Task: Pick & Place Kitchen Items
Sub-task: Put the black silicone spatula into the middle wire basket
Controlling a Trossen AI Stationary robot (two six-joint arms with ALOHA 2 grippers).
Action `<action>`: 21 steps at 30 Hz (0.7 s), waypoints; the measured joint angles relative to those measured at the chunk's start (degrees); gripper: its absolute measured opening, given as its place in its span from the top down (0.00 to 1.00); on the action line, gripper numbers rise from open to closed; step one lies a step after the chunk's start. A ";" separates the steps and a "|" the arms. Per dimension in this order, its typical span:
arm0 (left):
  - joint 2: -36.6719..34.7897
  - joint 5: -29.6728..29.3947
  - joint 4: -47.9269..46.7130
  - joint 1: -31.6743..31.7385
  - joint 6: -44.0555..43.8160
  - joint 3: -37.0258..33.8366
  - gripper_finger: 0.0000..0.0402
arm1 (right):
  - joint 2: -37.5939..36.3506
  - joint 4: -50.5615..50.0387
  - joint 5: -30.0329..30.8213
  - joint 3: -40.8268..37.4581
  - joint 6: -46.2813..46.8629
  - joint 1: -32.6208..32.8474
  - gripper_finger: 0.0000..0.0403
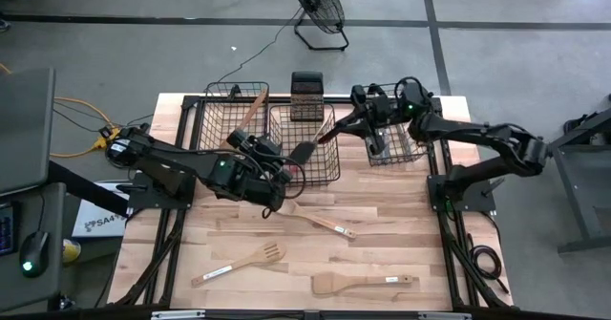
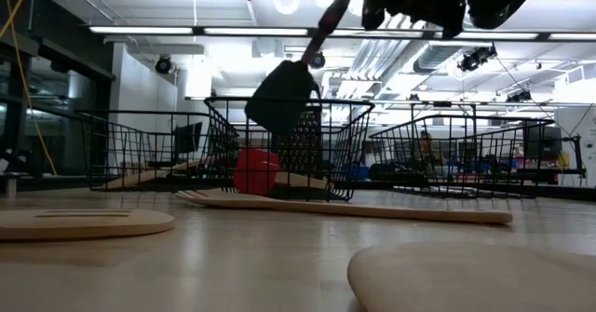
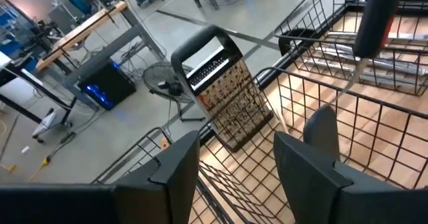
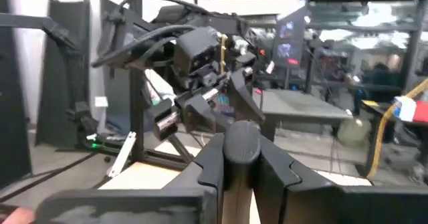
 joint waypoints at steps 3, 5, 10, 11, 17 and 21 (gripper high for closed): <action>0.00 0.16 0.02 0.00 -0.01 0.01 0.54 | 3.47 5.40 -1.71 0.00 1.14 -0.08 0.90; 0.00 0.42 0.12 0.00 -0.01 0.01 0.54 | 5.99 8.92 -3.13 0.00 2.49 -0.11 0.90; 0.00 0.94 0.41 0.00 -0.14 0.01 0.54 | 10.52 15.49 -6.30 0.00 4.84 -1.84 0.90; 0.00 0.95 0.42 0.00 -0.12 0.01 0.54 | 11.35 16.68 -6.79 0.00 5.64 -2.36 0.90; 0.04 1.29 0.50 0.00 -0.10 0.01 0.54 | 13.98 23.21 -13.98 -0.01 10.34 -5.43 0.90; 0.04 1.29 1.00 0.00 -0.05 0.01 0.54 | 14.83 23.15 -17.78 -0.02 11.30 -5.73 0.90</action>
